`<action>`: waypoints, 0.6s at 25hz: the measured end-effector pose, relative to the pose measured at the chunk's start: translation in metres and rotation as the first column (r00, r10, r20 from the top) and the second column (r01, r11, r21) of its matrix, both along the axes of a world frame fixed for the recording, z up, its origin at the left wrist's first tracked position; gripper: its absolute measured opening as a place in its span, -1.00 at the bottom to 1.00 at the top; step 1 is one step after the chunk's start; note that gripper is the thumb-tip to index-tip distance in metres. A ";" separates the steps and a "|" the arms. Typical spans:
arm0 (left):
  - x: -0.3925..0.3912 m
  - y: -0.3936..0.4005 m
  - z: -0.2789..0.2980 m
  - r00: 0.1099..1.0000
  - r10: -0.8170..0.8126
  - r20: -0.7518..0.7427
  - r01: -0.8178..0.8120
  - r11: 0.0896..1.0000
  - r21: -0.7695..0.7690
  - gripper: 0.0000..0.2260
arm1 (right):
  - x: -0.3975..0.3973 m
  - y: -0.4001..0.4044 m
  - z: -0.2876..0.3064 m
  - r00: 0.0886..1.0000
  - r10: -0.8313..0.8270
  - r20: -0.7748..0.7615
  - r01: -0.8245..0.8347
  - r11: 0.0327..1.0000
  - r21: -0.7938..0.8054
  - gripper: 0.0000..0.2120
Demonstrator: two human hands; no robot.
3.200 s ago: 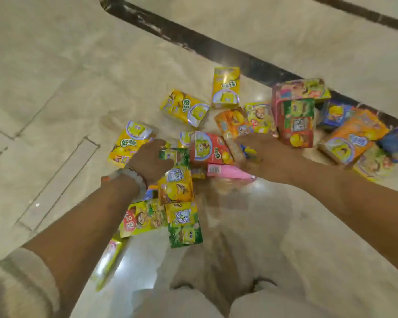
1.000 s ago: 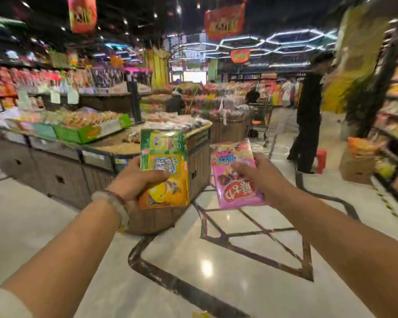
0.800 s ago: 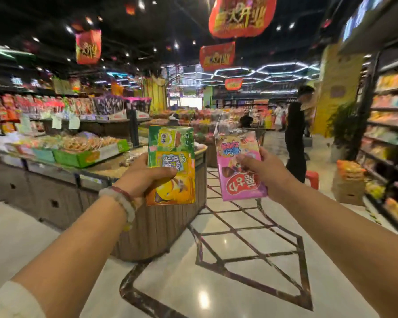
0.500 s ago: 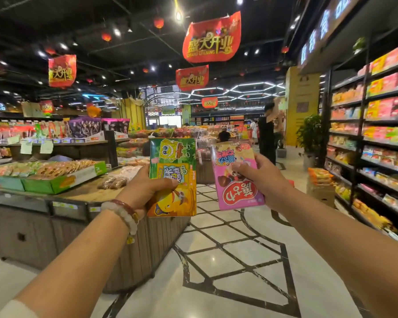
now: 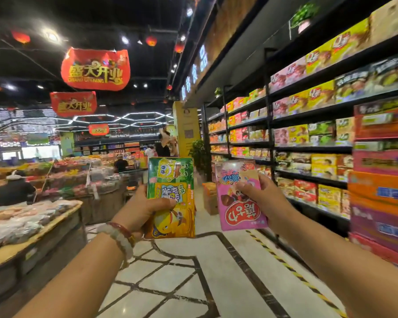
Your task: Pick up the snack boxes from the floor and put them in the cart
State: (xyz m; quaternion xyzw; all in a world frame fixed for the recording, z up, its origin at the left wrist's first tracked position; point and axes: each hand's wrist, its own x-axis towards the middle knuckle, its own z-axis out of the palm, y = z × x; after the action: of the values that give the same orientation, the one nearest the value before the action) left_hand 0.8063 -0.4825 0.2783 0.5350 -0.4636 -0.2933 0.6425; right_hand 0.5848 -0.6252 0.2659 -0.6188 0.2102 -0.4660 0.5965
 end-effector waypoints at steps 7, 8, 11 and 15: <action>-0.144 -0.039 0.000 0.934 -0.356 -0.022 0.355 0.934 -0.034 -0.46 | -0.178 0.044 0.010 0.947 -0.321 0.016 0.322 0.946 -0.044 -0.61; -0.171 -0.043 0.001 0.915 -0.403 -0.035 0.401 0.915 -0.044 -0.43 | -0.210 0.054 0.010 0.930 -0.368 0.015 0.368 0.928 -0.049 -0.60; -0.252 -0.054 0.003 0.856 -0.513 -0.057 0.510 0.858 -0.065 -0.29 | -0.303 0.088 0.011 0.863 -0.504 0.037 0.505 0.860 -0.076 -0.67; -0.381 -0.062 0.005 0.730 -0.680 -0.064 0.676 0.733 -0.077 -0.19 | -0.437 0.148 0.008 0.718 -0.696 0.007 0.695 0.716 -0.071 -0.66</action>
State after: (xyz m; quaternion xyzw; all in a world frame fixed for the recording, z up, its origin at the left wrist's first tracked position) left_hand 0.4253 -0.5445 0.2829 0.3000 -0.6050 -0.5191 0.5240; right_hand 0.1476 -0.4769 0.2742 -0.5193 0.4168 -0.6566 0.3542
